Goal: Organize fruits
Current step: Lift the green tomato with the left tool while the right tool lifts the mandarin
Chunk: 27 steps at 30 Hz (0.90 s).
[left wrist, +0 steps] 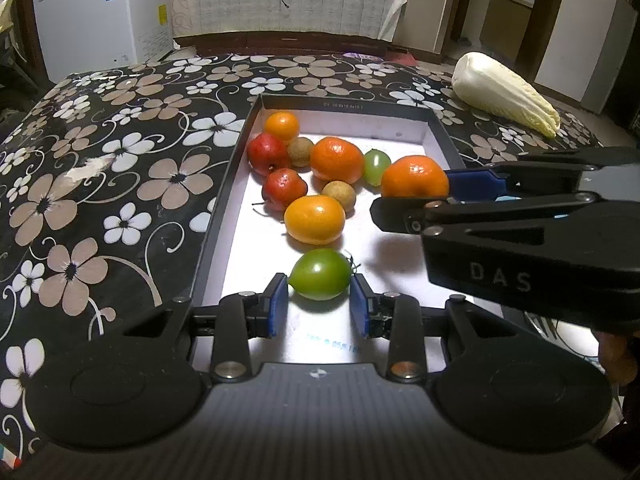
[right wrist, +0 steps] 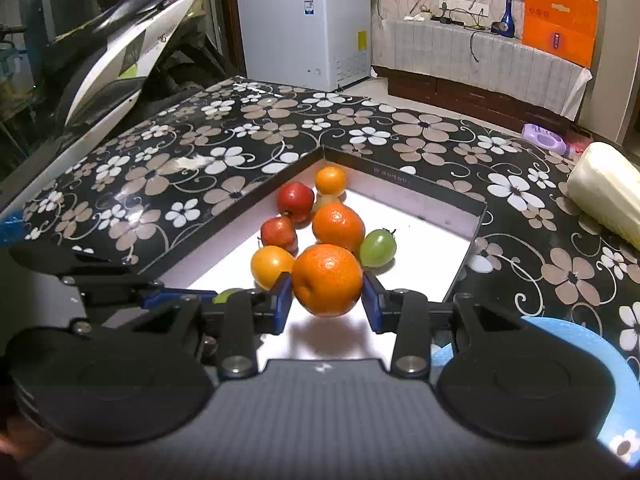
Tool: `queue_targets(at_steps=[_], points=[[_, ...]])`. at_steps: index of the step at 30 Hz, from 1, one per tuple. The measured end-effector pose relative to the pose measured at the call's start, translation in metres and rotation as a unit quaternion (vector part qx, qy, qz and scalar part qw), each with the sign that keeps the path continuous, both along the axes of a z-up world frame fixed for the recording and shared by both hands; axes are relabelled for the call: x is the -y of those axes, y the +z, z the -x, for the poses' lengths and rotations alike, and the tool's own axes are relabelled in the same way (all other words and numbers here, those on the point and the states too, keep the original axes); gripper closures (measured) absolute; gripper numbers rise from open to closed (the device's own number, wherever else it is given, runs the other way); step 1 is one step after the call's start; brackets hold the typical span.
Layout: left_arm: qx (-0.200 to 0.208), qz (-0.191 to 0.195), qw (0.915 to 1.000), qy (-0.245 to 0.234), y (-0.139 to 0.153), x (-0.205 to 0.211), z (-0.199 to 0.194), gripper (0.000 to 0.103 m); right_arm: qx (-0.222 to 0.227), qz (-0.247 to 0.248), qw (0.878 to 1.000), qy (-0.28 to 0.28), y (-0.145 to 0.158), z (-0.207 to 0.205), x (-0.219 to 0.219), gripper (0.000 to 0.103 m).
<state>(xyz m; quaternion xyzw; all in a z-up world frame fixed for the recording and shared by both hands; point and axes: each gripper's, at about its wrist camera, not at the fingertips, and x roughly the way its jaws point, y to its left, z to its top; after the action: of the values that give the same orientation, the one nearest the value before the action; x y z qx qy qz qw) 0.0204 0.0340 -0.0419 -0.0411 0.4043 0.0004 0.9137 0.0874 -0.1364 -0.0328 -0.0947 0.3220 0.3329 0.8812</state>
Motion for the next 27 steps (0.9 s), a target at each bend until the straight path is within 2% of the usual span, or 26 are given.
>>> queue_targets(at_steps=[27], points=[[0.030,-0.009,0.9994,-0.016,0.026,0.022,0.010,0.064,0.024,-0.032,0.999,-0.009,0.024,0.017,0.035,0.063]])
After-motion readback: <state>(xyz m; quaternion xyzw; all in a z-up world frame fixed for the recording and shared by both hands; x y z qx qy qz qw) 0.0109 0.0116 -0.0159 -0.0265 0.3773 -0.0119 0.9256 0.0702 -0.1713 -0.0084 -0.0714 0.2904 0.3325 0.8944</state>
